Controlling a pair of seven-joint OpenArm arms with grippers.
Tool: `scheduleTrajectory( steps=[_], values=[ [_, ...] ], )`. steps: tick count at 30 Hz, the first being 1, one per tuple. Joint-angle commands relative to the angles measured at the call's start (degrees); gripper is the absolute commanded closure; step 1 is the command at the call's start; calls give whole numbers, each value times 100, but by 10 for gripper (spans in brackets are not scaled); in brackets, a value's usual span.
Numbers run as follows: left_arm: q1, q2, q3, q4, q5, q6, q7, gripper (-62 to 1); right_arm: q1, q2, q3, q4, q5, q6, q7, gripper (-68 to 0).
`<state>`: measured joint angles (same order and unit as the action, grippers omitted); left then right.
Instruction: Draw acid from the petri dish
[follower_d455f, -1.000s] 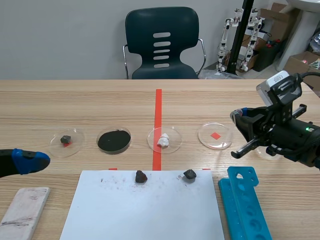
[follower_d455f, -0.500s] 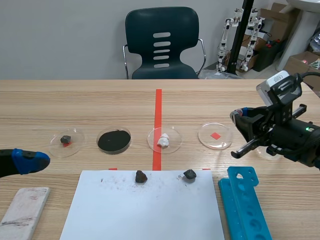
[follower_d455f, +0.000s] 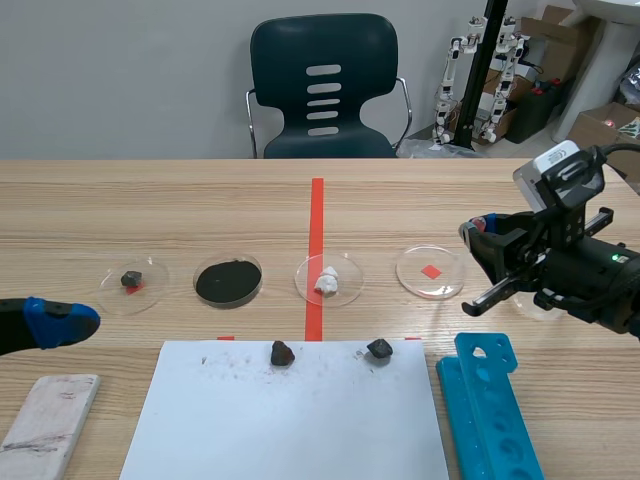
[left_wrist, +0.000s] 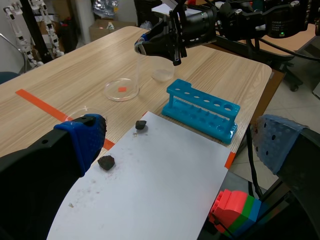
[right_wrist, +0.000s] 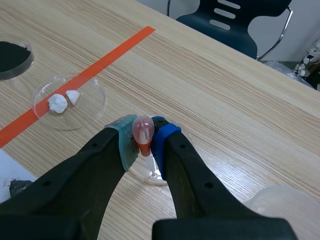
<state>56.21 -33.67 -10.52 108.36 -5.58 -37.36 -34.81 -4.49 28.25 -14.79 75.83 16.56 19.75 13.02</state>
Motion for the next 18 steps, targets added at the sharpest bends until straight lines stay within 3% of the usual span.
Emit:
scheduleTrajectory(
  steps=[1,18],
  values=[
    [11,0,44,28,-63,-7,-96,-615,81,63,-7,11,63,-20,87,-68],
    [11,0,44,28,-63,-7,-96,-615,81,81,11,15,63,33,87,-68]
  ],
)
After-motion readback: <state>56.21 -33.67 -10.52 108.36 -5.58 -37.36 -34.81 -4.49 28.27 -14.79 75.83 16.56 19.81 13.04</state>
